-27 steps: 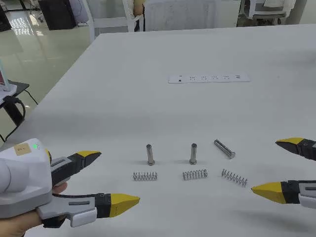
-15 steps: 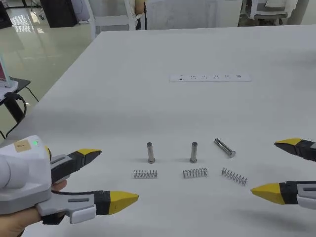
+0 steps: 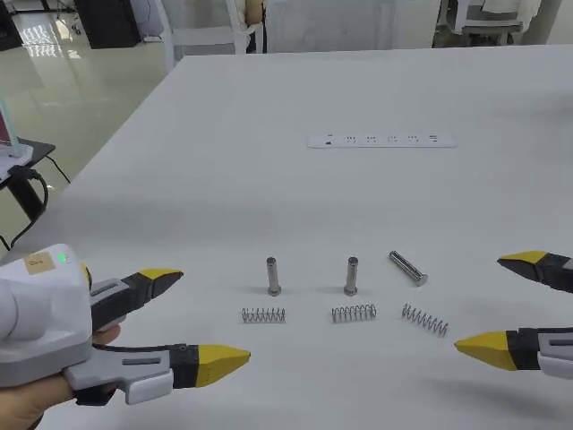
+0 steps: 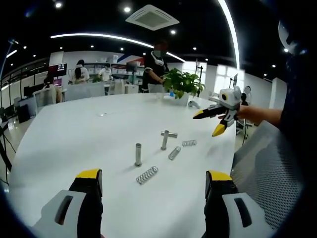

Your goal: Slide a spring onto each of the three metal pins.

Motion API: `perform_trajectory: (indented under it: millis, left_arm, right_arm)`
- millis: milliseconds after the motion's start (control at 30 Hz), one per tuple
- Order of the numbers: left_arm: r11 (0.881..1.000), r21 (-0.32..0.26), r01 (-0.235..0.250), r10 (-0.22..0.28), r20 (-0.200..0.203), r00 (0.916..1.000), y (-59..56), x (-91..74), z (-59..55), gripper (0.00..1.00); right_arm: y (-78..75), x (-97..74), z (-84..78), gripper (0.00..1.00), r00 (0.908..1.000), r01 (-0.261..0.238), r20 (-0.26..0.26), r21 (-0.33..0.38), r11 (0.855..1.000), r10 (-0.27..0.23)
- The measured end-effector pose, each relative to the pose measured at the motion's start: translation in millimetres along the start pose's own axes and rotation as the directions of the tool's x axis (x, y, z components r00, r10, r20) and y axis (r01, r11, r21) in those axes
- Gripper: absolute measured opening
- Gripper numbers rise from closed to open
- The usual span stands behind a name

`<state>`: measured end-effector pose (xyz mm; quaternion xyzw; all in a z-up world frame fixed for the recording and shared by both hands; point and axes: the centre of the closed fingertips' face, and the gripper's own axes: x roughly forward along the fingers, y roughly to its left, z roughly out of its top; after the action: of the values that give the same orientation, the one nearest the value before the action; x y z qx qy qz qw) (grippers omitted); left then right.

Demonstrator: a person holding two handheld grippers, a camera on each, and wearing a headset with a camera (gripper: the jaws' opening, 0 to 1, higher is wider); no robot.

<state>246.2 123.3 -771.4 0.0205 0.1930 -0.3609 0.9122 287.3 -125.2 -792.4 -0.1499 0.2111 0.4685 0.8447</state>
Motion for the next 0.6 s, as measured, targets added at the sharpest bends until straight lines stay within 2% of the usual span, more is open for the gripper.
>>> perform_trajectory:
  millis: [600]
  left_arm:
    - [1.000,0.002,-0.001,0.001,-0.003,1.0000,0.0,0.2,0.6,0.82]
  right_arm:
    - [-2.1,-2.2,-2.8,0.76,1.0000,0.006,-0.002,0.005,1.000,-0.006]
